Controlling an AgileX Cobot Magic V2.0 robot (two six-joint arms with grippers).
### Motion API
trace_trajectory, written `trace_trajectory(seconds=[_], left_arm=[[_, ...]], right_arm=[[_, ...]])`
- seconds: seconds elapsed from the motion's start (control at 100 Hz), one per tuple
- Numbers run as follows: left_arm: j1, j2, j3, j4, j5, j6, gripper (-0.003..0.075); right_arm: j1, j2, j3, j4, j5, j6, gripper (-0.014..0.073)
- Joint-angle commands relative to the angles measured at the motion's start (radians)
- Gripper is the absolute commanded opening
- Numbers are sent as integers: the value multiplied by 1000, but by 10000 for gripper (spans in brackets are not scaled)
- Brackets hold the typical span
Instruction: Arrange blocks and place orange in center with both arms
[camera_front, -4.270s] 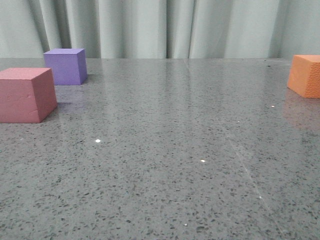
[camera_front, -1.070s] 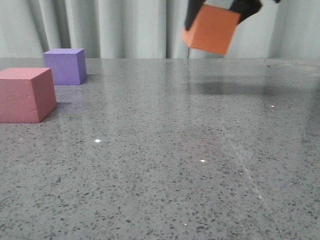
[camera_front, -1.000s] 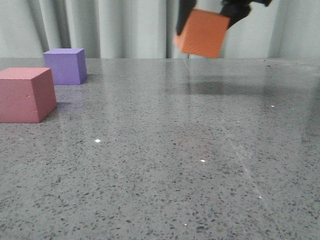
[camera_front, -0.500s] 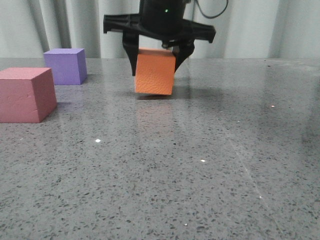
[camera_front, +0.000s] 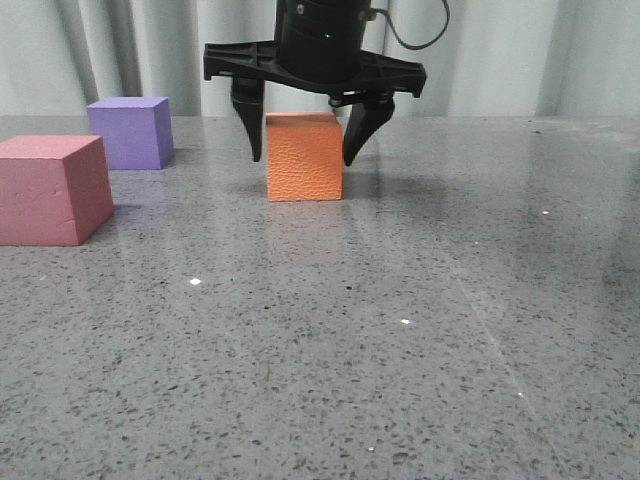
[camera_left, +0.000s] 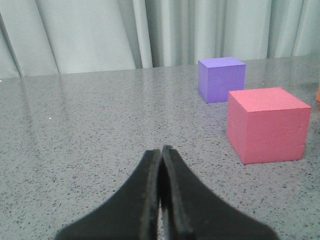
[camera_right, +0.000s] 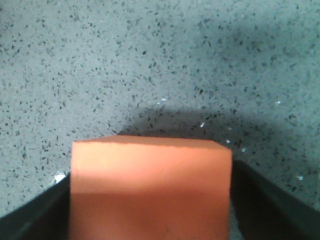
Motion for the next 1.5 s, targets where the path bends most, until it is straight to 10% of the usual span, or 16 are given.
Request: trace_trajectory(seconds=[0.0,0.56,0.98,1.49], left_arm=[[2,-33,56,-1,-83,-8,-19],[2,-33,56,-1,-83,-8,-19],[2,-33,56,-1,-83,-8,-19],[2,-33,56,-1,-83,-8,-19]], right_arm=[[1,-64,-36,-19,-28,0,659],[-22,-282,-33,-249,-27,-159,652],[-283,-509,93,-317,-7,-272,645],[-426,-1007,854,-282,-260,-230,59]])
